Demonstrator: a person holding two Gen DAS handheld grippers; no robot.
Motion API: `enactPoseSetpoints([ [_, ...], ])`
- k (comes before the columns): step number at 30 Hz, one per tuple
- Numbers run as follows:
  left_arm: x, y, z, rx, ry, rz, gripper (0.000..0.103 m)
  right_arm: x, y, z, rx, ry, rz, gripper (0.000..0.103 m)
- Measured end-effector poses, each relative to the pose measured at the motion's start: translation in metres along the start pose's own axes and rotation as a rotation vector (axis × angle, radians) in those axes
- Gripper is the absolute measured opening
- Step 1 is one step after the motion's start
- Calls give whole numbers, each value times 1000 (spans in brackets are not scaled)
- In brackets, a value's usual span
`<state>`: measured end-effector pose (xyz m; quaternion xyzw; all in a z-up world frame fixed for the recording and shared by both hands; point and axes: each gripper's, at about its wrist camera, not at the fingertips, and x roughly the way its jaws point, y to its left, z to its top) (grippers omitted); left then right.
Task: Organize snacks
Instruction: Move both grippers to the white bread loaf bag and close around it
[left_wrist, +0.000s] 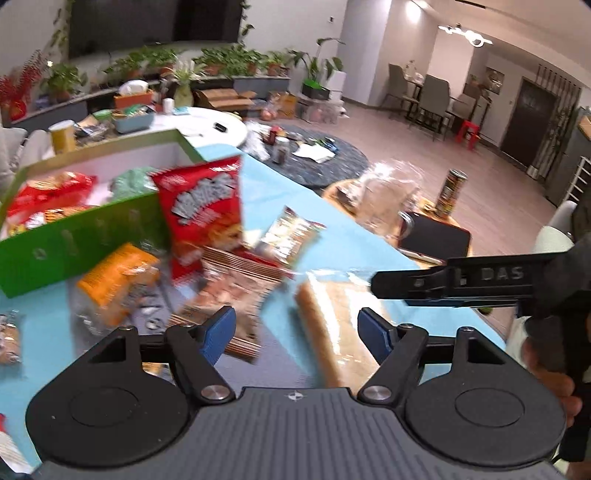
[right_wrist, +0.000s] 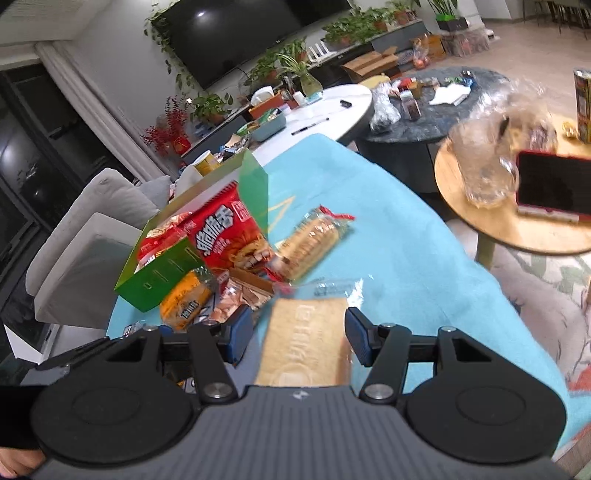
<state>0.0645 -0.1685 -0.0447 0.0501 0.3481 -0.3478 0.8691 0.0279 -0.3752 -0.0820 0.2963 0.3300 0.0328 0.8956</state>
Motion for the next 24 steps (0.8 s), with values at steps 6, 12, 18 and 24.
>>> enactPoseSetpoints([
  [6, 15, -15, -6, 21, 57, -23, 64, 2, -14, -6, 29, 6, -18, 48],
  [12, 29, -22, -9, 22, 108, -43, 63, 6, -26, -12, 57, 39, -3, 48],
  [18, 37, -25, -11, 15, 134, -50, 63, 7, -31, -15, 86, 53, 26, 48],
  [24, 40, -26, -11, -5, 145, -69, 63, 9, -26, -17, 74, 72, 59, 48],
])
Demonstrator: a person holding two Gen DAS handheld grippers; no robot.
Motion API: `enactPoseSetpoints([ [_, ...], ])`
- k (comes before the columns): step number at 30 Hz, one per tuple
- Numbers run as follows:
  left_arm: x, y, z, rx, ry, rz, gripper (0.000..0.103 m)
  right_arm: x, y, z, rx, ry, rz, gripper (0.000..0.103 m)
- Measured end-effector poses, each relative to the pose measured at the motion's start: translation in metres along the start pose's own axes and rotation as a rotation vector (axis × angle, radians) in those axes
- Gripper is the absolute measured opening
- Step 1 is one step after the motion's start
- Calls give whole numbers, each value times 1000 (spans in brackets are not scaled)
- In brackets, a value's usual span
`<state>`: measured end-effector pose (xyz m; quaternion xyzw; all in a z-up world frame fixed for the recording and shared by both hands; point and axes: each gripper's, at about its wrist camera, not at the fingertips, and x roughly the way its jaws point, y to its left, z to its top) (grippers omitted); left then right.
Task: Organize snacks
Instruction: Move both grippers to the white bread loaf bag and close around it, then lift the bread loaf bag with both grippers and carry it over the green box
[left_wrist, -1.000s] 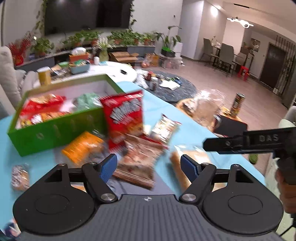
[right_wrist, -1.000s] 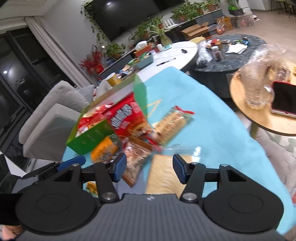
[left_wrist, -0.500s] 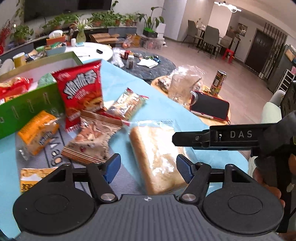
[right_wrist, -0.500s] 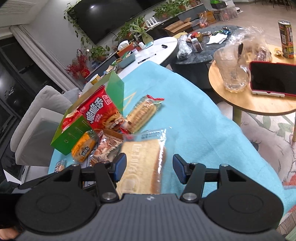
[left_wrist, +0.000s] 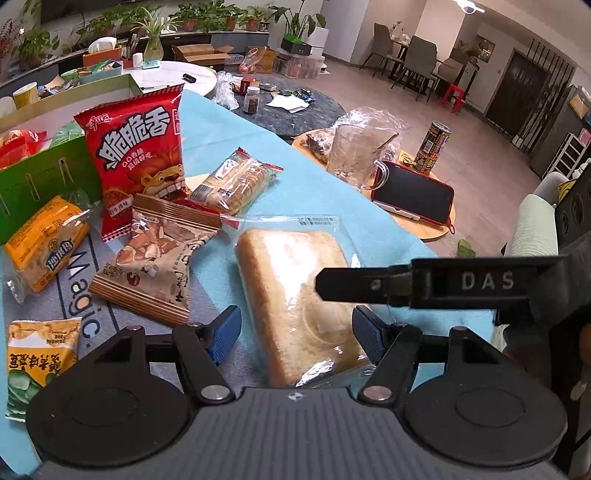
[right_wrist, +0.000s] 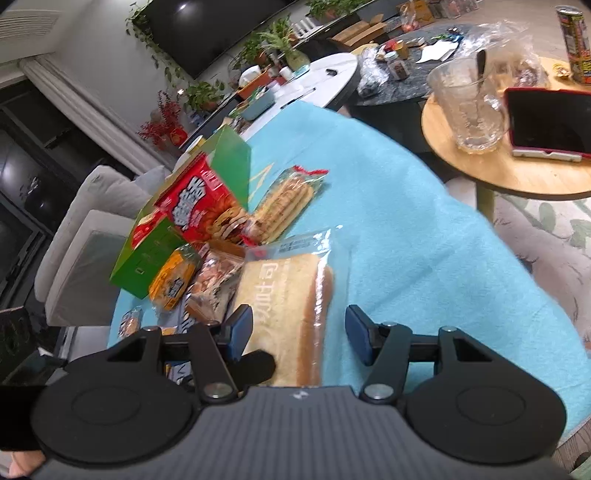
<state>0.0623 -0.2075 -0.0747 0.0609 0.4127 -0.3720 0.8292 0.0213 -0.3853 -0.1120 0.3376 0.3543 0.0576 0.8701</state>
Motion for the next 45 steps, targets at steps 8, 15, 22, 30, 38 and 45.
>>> enactPoseSetpoints([
  [8, -8, -14, -3, 57, -10, -8, 61, -2, 10, -5, -31, -1, -13, 43],
  [15, -36, -23, -6, 113, -76, 31, 61, -10, 26, -7, -49, -16, 18, 43],
  [22, -70, -5, -18, 88, -135, 111, 61, -2, 55, -6, -92, -3, 101, 43],
  [30, -93, 40, -36, -29, -164, 218, 61, 37, 101, -12, -174, 66, 173, 43],
  [38, -89, 77, -56, -144, -132, 215, 61, 71, 123, -29, -238, 139, 171, 44],
  [45, -98, 88, -63, -191, -169, 198, 64, 66, 109, -26, -219, 126, 133, 44],
])
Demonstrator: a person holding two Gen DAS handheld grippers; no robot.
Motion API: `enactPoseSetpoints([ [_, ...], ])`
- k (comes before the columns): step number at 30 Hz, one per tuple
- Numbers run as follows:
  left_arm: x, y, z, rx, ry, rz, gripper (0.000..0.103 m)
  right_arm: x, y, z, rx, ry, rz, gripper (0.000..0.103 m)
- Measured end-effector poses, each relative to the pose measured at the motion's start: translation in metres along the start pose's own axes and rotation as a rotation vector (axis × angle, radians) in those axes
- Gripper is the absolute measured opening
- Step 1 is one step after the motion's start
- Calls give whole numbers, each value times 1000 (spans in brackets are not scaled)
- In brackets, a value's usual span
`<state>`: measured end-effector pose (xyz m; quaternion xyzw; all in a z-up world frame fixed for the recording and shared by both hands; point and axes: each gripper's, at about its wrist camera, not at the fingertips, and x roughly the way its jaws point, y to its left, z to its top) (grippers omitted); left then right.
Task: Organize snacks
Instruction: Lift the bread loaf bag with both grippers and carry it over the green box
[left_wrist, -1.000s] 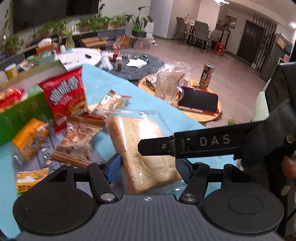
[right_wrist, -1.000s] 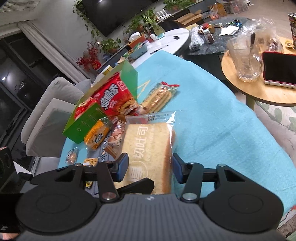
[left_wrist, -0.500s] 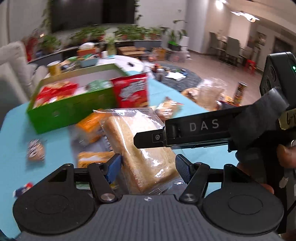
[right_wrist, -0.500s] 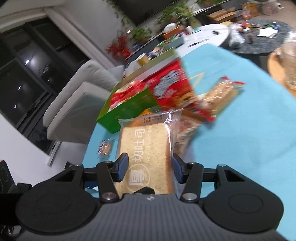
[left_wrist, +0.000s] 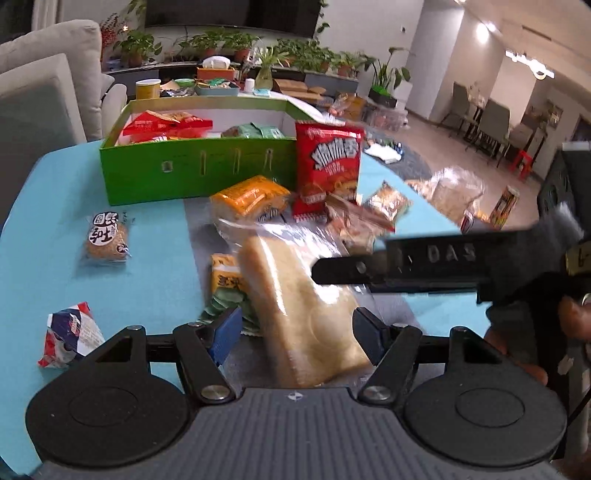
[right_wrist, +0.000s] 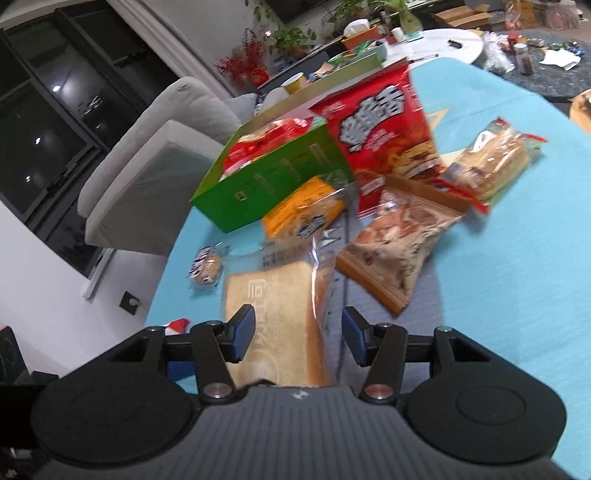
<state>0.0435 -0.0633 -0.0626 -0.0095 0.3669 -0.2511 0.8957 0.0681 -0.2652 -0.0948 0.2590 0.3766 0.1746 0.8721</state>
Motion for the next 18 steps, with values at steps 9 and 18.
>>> enactPoseSetpoints([
  [9, 15, 6, -5, -4, 30, -45, 50, 2, -8, -10, 53, 52, 43, 45],
  [18, -9, -10, 14, 70, -75, -37, 49, -15, 15, 4, -4, -24, 70, 43],
])
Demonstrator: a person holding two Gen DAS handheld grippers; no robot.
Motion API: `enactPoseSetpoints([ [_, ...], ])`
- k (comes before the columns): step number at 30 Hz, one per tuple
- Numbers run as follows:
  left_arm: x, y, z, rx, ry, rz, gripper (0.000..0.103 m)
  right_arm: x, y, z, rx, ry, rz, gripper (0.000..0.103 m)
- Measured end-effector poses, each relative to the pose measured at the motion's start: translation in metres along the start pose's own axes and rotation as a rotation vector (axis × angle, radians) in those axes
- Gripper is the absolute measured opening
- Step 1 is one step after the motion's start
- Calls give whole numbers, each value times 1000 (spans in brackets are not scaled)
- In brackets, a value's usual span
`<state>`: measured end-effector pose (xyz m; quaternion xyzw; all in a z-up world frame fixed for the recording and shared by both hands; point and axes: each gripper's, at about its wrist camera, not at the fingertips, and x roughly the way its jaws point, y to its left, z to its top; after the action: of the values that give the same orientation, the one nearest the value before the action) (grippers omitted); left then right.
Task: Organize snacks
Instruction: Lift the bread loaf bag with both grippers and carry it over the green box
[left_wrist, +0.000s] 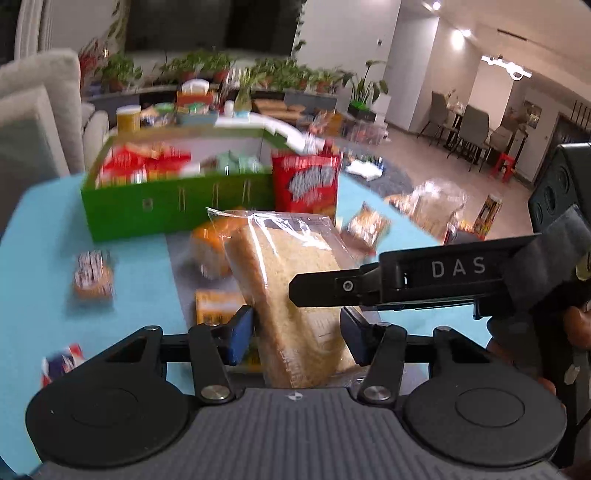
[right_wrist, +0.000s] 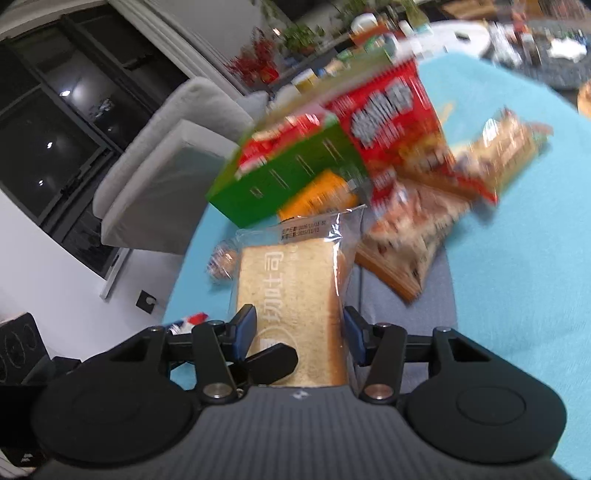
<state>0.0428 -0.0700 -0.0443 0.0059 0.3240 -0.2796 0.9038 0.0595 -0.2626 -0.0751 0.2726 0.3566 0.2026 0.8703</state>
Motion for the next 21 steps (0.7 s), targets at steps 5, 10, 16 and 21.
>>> enactPoseSetpoints([
  [5, -10, -5, 27, 37, -75, 23, 49, -11, 14, 23, -46, -66, 18, 43],
  [10, -9, -7, 51, 62, -123, 43, 49, -13, 23, 43, -82, -120, 24, 43],
  [16, 4, -3, 86, 79, -145, 73, 49, -3, 17, 78, -59, -146, 57, 43],
  [21, 22, 2, 115, 97, -160, 105, 50, 9, 17, 106, -52, -166, 63, 43],
])
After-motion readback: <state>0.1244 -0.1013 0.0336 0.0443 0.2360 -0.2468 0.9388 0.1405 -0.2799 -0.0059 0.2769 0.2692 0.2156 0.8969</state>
